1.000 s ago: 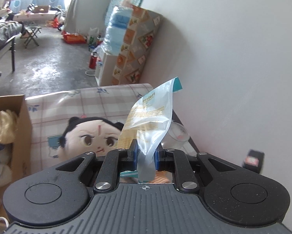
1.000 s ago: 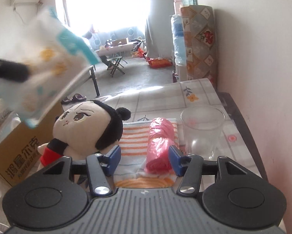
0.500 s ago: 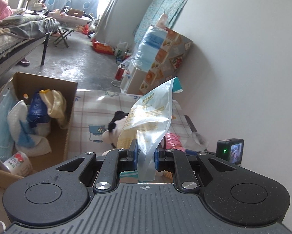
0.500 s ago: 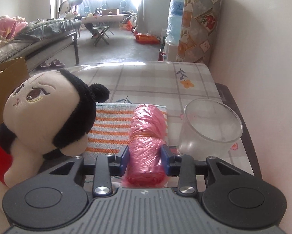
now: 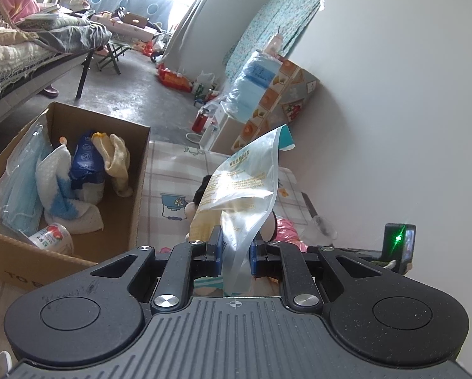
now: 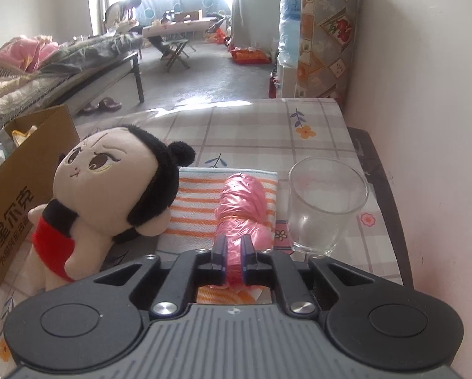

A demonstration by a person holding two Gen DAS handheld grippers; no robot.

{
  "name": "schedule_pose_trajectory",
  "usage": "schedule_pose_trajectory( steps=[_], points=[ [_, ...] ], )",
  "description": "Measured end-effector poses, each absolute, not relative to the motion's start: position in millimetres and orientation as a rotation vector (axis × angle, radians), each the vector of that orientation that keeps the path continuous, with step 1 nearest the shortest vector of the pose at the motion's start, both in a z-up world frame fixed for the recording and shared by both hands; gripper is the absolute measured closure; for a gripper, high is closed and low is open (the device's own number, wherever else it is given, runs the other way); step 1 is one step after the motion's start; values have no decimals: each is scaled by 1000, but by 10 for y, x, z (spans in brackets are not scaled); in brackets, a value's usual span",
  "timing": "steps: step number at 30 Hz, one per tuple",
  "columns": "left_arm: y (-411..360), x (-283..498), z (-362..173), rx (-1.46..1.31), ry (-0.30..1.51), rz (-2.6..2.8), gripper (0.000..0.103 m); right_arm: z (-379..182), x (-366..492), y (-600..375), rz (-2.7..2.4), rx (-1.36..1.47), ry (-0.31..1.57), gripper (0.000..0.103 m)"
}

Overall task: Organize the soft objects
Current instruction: 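Lower the pink bag into the box and open the right gripper while the left gripper holds the snack bag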

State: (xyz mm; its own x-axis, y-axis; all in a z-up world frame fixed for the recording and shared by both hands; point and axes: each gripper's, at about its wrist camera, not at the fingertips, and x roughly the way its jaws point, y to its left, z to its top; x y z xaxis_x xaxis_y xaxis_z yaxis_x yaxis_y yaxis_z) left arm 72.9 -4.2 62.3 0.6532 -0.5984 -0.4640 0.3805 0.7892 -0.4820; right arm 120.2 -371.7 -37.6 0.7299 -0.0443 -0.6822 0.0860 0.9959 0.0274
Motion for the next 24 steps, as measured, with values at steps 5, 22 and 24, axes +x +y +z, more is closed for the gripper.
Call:
schedule_pose_trajectory(
  steps=[5, 22, 24],
  points=[
    [87, 702, 587, -372, 641, -539, 89, -437, 1379, -3602, -108, -31, 755, 42],
    [807, 611, 679, -462, 545, -418, 89, -691, 1731, -3601, -196, -19, 854, 59],
    [873, 607, 676, -478, 541, -410, 89, -597, 1634, -3607, -199, -5, 829, 59]
  ],
)
